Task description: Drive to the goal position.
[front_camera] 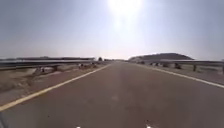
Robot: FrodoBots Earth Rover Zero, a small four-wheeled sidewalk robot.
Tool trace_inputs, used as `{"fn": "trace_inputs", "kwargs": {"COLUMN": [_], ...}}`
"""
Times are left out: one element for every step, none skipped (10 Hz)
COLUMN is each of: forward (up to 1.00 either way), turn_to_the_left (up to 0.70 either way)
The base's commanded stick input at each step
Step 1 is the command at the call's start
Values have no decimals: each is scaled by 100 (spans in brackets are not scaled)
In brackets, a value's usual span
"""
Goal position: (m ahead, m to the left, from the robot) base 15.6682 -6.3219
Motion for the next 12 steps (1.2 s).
{"fn": "trace_inputs", "kwargs": {"forward": [70,70,70,70,70,70,70,70,70,70,70,70], "turn_to_the_left": [0,0,0,0,0,0,0,0,0,0,0,0]}}
